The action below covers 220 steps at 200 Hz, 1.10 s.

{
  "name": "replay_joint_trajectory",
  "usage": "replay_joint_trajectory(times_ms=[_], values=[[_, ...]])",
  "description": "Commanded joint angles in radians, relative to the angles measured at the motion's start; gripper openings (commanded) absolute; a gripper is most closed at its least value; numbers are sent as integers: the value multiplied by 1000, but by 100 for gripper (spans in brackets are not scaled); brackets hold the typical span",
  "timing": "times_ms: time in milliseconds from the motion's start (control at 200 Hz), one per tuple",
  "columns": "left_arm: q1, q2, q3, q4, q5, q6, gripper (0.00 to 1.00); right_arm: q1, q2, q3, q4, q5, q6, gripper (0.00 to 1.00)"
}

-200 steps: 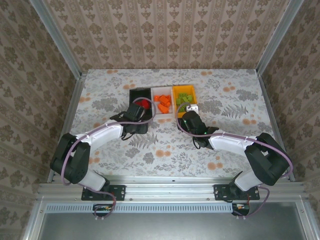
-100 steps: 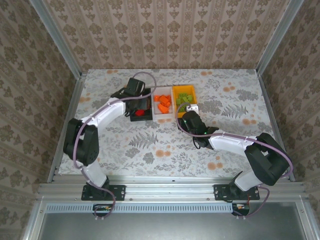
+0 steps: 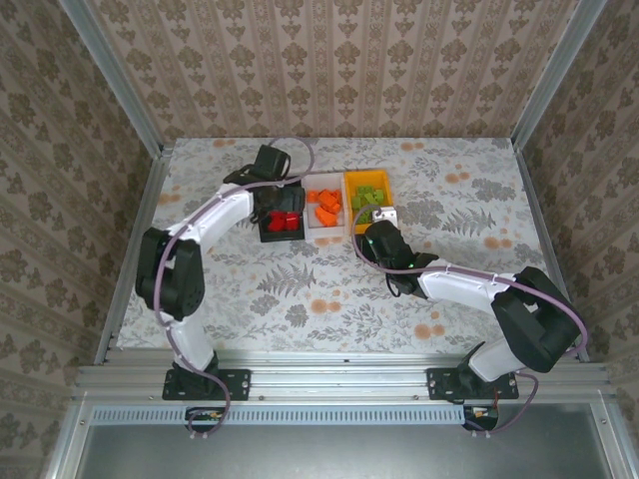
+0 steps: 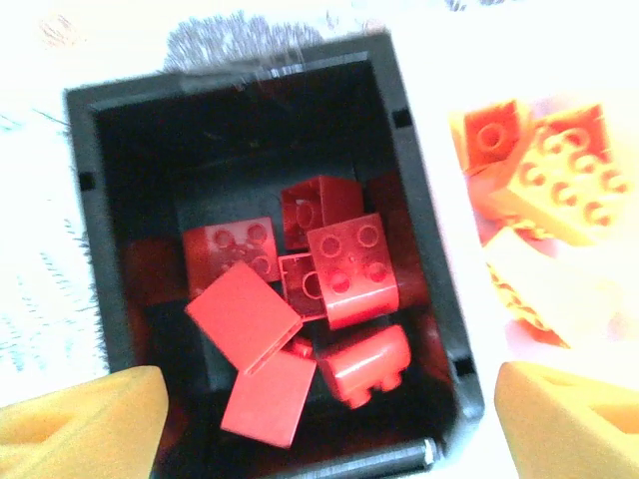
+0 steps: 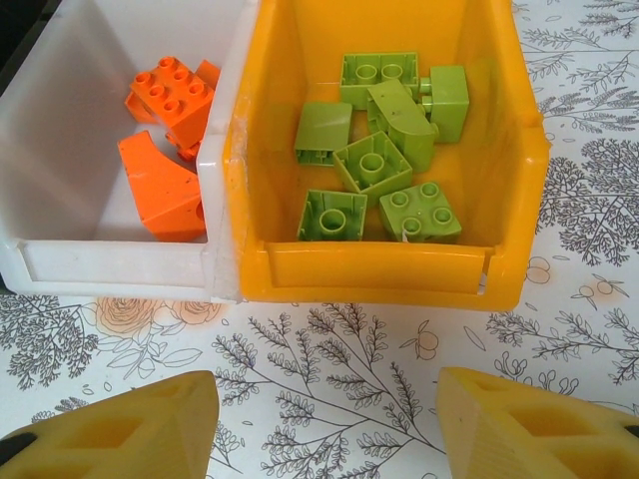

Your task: Sort the legos into containers by color

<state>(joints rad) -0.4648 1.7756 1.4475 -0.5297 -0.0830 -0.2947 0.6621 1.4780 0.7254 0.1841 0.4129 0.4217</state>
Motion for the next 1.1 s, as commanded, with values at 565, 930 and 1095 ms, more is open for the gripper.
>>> replay_joint_trajectory(times_ms=[565,930,1095], values=[[-182,-1137,-941,511,-631,189,100,305,-230,180,-83,388,-401,100],[359,-895,-1293,1224,-200,270,100,-48,-531,-36,-168,366,-153,100],[388,-529,-1237,1446,-190,322,100,-157,-537,-209,114,269,-356,100]])
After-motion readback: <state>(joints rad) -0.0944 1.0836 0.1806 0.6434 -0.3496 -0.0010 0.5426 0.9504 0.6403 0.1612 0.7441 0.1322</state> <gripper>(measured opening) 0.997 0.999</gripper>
